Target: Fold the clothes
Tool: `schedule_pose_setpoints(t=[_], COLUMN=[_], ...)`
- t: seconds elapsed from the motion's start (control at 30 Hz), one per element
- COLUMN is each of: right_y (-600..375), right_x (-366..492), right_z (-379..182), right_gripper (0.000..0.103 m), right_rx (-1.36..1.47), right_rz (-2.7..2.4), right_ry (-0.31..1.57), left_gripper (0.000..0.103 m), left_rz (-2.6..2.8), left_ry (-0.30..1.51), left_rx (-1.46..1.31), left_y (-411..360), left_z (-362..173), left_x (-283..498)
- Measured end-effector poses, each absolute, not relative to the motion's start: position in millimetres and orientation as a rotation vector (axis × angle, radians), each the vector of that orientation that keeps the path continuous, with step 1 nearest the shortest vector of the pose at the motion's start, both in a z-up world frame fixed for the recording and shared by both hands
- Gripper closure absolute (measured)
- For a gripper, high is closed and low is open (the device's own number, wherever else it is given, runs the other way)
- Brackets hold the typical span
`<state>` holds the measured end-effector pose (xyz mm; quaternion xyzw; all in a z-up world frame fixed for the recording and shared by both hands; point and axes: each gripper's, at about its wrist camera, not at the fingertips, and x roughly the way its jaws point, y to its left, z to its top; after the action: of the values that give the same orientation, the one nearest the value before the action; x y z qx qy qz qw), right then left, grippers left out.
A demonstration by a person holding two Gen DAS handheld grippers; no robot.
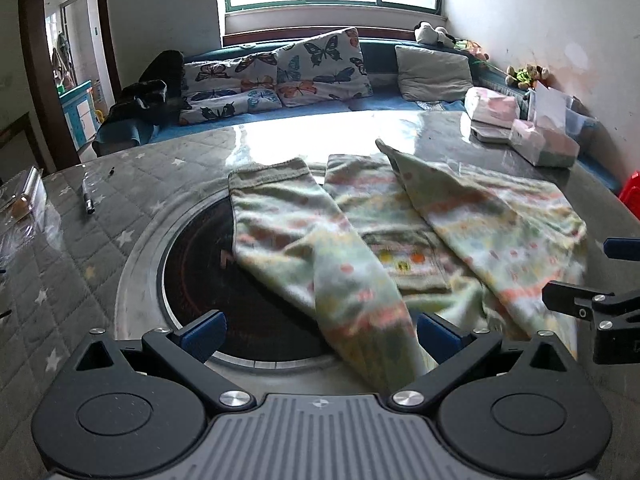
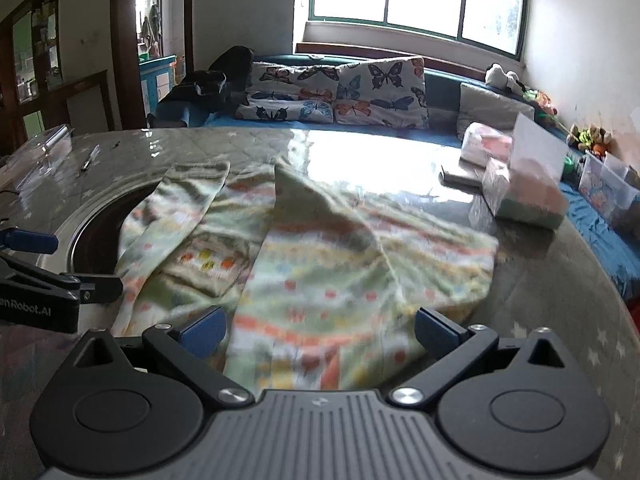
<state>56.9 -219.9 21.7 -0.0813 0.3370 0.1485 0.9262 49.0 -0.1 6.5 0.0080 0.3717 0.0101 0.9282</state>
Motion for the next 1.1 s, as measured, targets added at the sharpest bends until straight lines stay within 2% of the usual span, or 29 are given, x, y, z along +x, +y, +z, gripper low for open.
schedule_pose_setpoints(t=[0.3,0.43,0.6,0.77,0.97,1.03,1.1], right_y=[-202.2,-192.2,-173.9,-151.8,-138.6,-143.5,-154.1], right_x=[120.7,150.3,184.0,212.4,234.6,237.0,235.7], right_z=[26.4,23.0,18.8,8.8,-9.5,-11.0,-7.6], right_gripper=[0.011,0.019,0.024,0.029,0.057,0.074,0.085], right_rx=[-0.166,-0.143,-0.154,-0.187,-0.224,-0.211,-0.192], right_rz=[0.322,0.34,0.361,0.393,0.38,0.376,0.359], right_ry=[0.695,0.718,0.718,0.725,0.746,0.744,0.735], left_gripper=[0.002,0.012,0.03,0.031,0.03,0.028,0.026], left_rz=[0.034,0.014,-0.009,-0.013,-0.011,-0.011,-0.01], left_ry=[0.778,0.794,0.82,0.833,0.826,0.823,0.82], left_rx=[-0.012,-0.034,-0.054,-0.065,-0.063,-0.06,-0.058], left_y=[4.0,6.7,7.7,9.7,11.3,11.2,11.8], left_z=[-6.8,-12.4,-19.3,-21.3,-15.1,-13.6,-12.7], left_x=[81.7,84.5,87.2,88.6,92.5,93.3,94.4])
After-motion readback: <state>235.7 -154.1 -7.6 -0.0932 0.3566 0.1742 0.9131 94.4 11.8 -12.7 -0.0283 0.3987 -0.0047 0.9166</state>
